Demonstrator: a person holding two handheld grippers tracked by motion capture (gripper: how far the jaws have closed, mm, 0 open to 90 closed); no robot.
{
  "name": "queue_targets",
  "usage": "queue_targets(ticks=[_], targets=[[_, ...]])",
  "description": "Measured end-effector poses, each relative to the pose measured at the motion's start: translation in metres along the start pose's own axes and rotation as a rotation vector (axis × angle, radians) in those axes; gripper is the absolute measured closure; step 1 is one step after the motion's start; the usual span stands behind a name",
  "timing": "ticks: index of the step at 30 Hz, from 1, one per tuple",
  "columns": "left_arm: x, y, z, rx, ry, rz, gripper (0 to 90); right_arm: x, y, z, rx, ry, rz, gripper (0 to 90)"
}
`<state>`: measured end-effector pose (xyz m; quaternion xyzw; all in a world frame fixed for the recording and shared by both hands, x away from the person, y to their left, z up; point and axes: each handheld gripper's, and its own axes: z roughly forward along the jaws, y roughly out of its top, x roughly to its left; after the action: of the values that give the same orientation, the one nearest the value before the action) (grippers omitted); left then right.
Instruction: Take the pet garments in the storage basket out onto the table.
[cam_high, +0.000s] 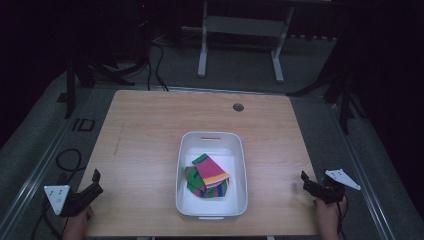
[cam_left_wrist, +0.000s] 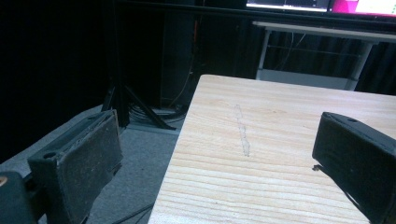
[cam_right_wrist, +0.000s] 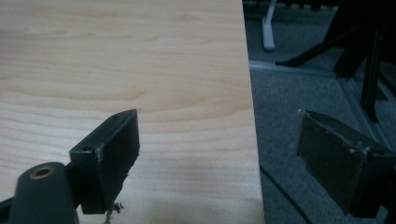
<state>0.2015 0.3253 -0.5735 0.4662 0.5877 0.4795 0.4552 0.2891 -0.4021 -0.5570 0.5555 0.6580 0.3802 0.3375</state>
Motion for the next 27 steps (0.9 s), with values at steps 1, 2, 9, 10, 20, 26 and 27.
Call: queue_targets(ticks=[1, 2, 9, 10, 20, 26, 27], targets=[[0.0, 0.0, 0.0, 0.0, -0.001, -0.001, 1.8, 0.0, 0.0, 0.001, 0.009, -0.002, 0.003, 13.5], [0.0, 0.0, 0.0, 0.0, -0.001, -0.001, 1.8, 0.0, 0.0, 0.001, 0.009, -0.002, 0.003, 13.5], [0.0, 0.0, 0.0, 0.0, 0.001, -0.005, 1.8, 0.001, 0.001, 0.002, 0.041, -0.006, -0.001, 13.7], [0.0, 0.0, 0.0, 0.001, 0.002, -0.005, 1.9, -0.001, 0.001, 0.003, 0.05, 0.016, 0.02, 13.1], [0.0, 0.0, 0.0, 0.0, -0.002, -0.002, 1.8, -0.006, -0.001, 0.001, 0.105, 0.158, 0.017, 12.7], [0.0, 0.0, 0.0, 0.001, -0.002, -0.003, 1.9, 0.006, 0.001, 0.005, 0.17, 0.292, -0.098, 13.0], [0.0, 0.0, 0.0, 0.001, -0.002, -0.003, 1.9, 0.006, 0.001, 0.005, 0.17, 0.292, -0.098, 13.0]])
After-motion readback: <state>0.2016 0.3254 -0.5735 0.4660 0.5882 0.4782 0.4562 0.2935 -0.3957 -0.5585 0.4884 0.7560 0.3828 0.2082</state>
